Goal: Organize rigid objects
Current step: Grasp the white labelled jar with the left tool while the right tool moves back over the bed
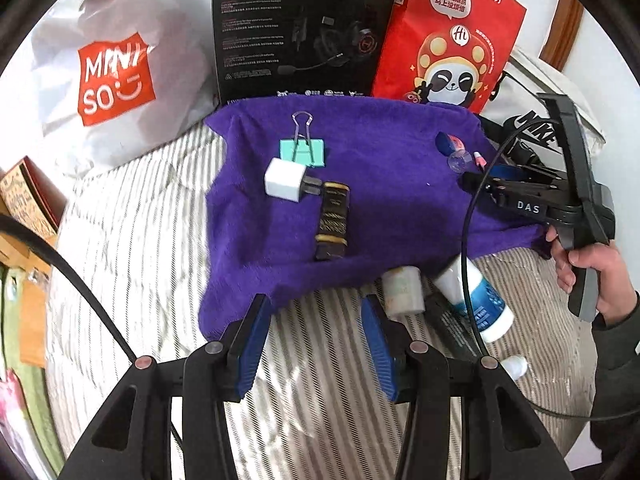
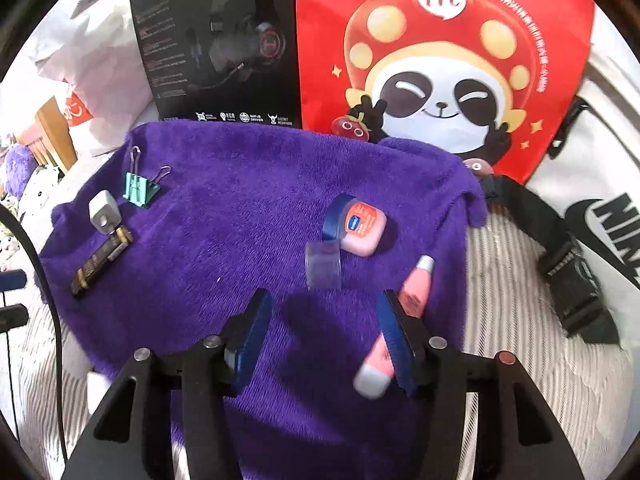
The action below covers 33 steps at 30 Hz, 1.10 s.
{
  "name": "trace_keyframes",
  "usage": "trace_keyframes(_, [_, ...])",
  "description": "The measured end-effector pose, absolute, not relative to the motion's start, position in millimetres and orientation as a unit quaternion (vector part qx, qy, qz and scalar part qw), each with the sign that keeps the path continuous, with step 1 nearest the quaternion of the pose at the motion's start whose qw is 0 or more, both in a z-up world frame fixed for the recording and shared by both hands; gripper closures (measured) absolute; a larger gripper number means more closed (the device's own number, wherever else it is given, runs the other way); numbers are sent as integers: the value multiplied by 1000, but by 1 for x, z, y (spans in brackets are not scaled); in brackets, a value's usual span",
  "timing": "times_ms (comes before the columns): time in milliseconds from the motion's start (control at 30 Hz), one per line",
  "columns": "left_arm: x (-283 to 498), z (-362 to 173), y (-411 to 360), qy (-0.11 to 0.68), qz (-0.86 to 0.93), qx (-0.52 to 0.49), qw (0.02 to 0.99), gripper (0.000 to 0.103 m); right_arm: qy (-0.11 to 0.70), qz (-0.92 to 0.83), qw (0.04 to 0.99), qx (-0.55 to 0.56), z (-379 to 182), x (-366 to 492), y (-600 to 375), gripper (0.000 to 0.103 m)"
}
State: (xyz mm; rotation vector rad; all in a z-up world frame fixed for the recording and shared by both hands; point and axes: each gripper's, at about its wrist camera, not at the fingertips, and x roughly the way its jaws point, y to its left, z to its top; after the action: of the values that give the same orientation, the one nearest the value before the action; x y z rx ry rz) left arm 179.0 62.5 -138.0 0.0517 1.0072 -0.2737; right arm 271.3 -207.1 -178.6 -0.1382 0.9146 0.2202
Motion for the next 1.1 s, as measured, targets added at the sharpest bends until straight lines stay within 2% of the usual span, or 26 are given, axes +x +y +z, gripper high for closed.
trace_keyframes(400, [171, -161, 27, 485, -154, -14, 861, 58, 436, 92, 895, -32, -135, 180, -237, 48])
trace_keyframes(567, [179, -168, 21, 492, -139, -20, 859, 58, 440, 93, 893, -22, -136, 140, -247, 48])
trace_keyframes(733, [188, -178, 13, 502, -129, -29, 855, 58, 457, 94, 884, 34, -148, 107, -264, 48])
trace_keyframes(1100, [192, -182, 3, 507, -86, 4, 857, 59, 468, 101, 877, 43, -156, 94, -268, 48])
